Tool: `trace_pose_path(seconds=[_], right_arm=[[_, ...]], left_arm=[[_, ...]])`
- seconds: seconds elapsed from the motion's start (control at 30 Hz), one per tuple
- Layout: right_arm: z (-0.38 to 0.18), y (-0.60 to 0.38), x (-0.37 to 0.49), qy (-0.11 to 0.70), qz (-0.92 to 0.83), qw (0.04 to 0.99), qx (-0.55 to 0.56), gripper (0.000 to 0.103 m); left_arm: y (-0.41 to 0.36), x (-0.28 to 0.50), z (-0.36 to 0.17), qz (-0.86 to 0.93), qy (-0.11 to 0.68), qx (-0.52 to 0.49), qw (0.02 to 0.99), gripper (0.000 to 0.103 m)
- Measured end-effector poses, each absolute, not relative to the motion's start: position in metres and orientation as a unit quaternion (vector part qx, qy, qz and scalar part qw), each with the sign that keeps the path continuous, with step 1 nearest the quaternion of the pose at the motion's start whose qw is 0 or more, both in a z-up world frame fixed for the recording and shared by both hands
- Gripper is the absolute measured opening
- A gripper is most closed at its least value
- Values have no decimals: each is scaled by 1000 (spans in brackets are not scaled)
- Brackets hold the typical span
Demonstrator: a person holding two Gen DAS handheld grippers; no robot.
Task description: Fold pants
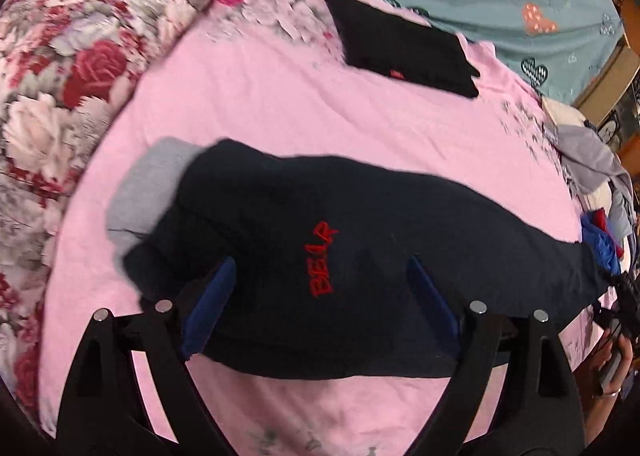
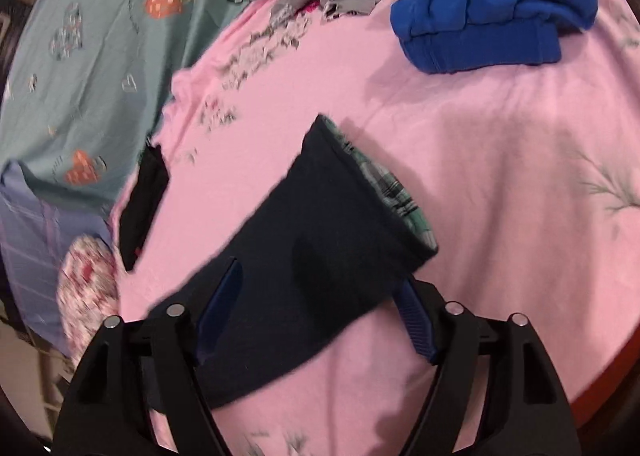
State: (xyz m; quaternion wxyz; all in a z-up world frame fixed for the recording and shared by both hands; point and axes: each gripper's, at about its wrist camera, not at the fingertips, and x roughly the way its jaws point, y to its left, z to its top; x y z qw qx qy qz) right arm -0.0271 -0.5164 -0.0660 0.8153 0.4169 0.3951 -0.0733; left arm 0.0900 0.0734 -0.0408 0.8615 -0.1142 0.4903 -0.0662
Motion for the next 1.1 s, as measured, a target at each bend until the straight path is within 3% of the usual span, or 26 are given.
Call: trace_pose_path(seconds=[0.2, 0.27, 0.33, 0.43, 0.67, 0.87, 0.97, 1.0, 1.1], right_arm=[[-68, -522, -17, 375, -101, 827, 406, 71], [-69, -526, -17, 376, -117, 822, 411, 60], [-71, -527, -16, 381, -116, 820, 412, 24], [-76, -524, -14, 383, -83, 801, 453, 20], [6, -433, 17, 353, 70, 845, 396, 20], [-7, -299, 68, 431, 210, 820, 314, 20], [-39, -240, 83, 481, 239, 793, 287, 40], [-51, -226, 87, 506, 246, 777, 284, 58], [-75, -200, 92, 559, 275, 725, 293, 60]], left_arm=[[53, 98, -65, -80, 514, -93, 849, 93], [50, 96, -67, -84, 513, -83, 850, 93], [50, 95, -68, -88, 513, -77, 850, 93], [59, 92, -66, -95, 512, -87, 849, 93], [86, 70, -39, -111, 497, -129, 851, 93], [94, 68, -46, -97, 502, -138, 848, 93], [92, 63, -42, -98, 497, -125, 853, 93], [92, 63, -40, -98, 496, -121, 854, 93], [93, 65, -38, -94, 495, -124, 855, 93]])
